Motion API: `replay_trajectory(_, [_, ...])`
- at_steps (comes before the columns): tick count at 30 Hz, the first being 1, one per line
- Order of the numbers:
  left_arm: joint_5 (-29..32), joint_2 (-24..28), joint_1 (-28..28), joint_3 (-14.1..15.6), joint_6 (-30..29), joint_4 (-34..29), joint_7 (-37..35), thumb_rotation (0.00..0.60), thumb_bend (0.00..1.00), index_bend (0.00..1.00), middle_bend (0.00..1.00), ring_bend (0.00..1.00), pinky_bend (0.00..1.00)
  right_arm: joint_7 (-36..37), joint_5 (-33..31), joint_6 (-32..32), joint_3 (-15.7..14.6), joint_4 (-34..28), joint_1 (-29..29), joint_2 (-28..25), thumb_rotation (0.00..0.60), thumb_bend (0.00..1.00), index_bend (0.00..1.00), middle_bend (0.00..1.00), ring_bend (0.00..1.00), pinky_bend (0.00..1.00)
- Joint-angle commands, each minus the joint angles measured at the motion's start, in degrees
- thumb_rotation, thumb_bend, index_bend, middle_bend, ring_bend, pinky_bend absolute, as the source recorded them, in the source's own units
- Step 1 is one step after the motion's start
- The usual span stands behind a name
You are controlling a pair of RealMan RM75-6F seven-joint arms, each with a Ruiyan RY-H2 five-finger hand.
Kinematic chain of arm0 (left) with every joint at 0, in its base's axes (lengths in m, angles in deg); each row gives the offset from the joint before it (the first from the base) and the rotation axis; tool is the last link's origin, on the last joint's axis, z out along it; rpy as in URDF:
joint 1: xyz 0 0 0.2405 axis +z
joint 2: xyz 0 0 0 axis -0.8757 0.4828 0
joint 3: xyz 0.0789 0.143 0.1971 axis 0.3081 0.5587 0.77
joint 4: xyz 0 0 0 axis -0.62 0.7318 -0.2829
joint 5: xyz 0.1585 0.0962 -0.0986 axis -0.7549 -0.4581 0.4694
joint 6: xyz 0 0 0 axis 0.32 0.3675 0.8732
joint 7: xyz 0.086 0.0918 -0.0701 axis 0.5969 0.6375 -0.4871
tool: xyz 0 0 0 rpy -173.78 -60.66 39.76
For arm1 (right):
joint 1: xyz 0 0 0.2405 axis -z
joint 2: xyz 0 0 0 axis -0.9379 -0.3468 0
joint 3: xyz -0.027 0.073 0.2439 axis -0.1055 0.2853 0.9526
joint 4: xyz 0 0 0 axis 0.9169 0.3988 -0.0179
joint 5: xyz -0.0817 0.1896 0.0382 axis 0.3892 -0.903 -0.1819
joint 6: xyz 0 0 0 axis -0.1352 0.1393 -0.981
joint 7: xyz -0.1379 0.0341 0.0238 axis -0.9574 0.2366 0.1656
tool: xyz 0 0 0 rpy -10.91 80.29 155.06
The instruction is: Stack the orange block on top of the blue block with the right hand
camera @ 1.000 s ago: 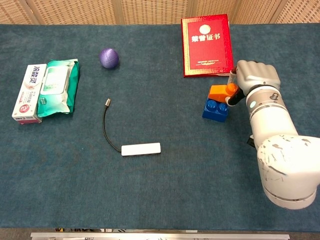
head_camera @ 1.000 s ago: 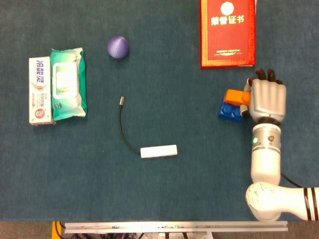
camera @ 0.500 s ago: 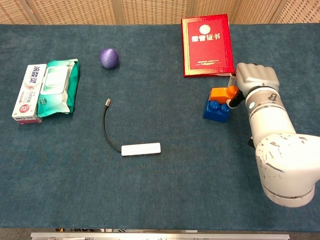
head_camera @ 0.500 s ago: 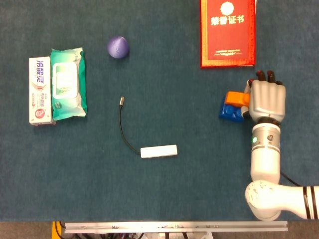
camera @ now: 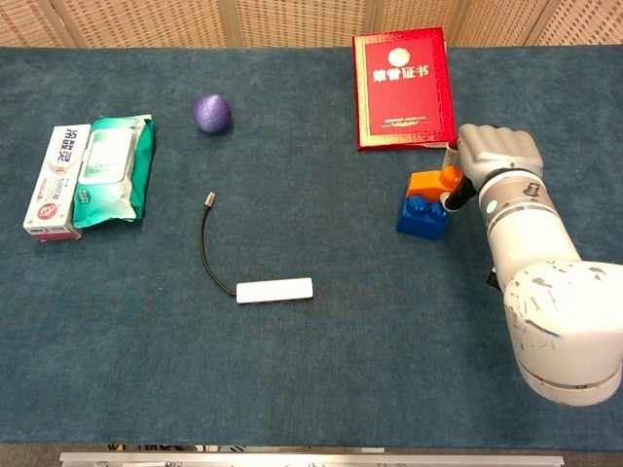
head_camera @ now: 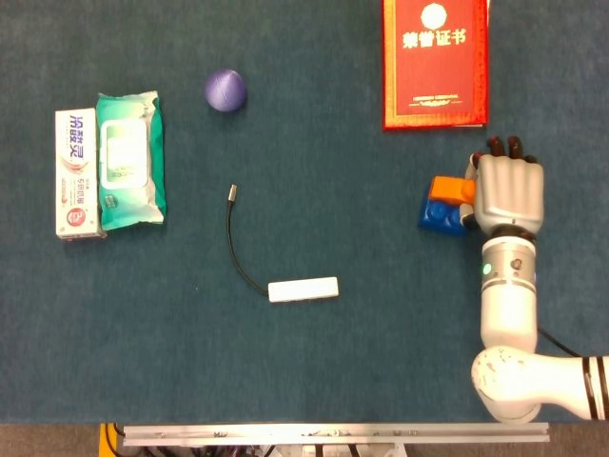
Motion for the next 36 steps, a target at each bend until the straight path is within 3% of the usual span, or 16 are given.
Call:
replay_trajectory(1, [-0.03, 0.01, -0.02, -0.02, 0.00, -0.12, 0.19, 0.600, 0.04, 0.55, 0.61, 0.49, 0.49, -0.05, 0.34, 0.03, -0.44, -1.75, 0.25, -1.33, 0.600, 0.30, 0.28, 0.19, 0.08, 0.25])
replay_trajectory(6, [-0.05, 0.05, -0.10, -0.08, 0.05, -0.52, 0.80, 0.600, 0.04, 0.55, 0.61, 0.49, 0.49, 0.18, 1.04, -0.31, -1.16, -4.37, 0.71, -3.21, 0.600, 0.26, 0.08, 0.19, 0.08, 0.25])
replay_trajectory(11, [0.17, 0.13, -0.13, -0.15, 0.18, -1.02, 1.44, 0.600, 0.04, 0.55, 0.61, 0.49, 0.49, 1.33, 3.41, -0.83, -3.06, -8.37, 1.81, -6.00, 0.600, 0.25, 0.02, 0.19, 0.08, 0.25])
replay_trajectory(17, [0.31, 0.23, -0.40, -0.29, 0.56, -1.57, 2.18, 0.600, 0.04, 0.55, 0.61, 0.49, 0.49, 5.91, 13.09, -3.87, -7.99, -13.48, 5.28, -11.41, 0.600, 0.25, 0.04, 0.19, 0.08, 0.25])
replay_trajectory(25, [0.21, 0.31, -1.70, -0.93, 1.70, -3.48, 3.65, 0.600, 0.04, 0.55, 0.61, 0.49, 0.49, 12.53, 26.26, -6.50, -16.33, -18.03, 11.83, -21.48, 0.600, 0.25, 0.21, 0.21, 0.08, 0.25])
replay_trajectory(31, [0.62, -0.32, -2.71, -1.98, 1.99, -5.01, 4.22, 0.600, 0.04, 0.55, 0.61, 0.49, 0.50, 15.58, 33.97, -8.60, -21.94, -17.33, 16.74, -26.66, 0.600, 0.25, 0.26, 0.22, 0.08, 0.25])
replay_trajectory(36, [1.13, -1.29, -3.17, -2.88, 1.62, -5.24, 4.80, 0.600, 0.04, 0.55, 0.56, 0.48, 0.50, 18.52, 39.19, -10.14, -24.64, -13.63, 20.52, -28.68, 0.600, 0.25, 0.27, 0.23, 0.08, 0.25])
